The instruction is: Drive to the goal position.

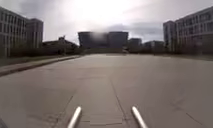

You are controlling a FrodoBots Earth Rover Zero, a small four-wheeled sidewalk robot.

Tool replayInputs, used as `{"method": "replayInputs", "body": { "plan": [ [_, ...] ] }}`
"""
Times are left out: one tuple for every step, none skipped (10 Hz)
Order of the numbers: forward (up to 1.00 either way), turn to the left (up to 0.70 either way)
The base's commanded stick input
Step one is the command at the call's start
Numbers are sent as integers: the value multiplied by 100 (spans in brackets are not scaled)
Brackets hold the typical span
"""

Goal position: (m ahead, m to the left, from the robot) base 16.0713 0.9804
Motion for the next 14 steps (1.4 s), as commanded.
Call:
{"method": "replayInputs", "body": {
  "plan": [
    [100, 0],
    [100, 0],
    [100, 0],
    [100, 0],
    [100, 0],
    [100, 0],
    [100, 0],
    [100, 0],
    [100, 0],
    [100, 0],
    [100, 0],
    [100, 0],
    [100, 0],
    [100, 0]
  ]
}}
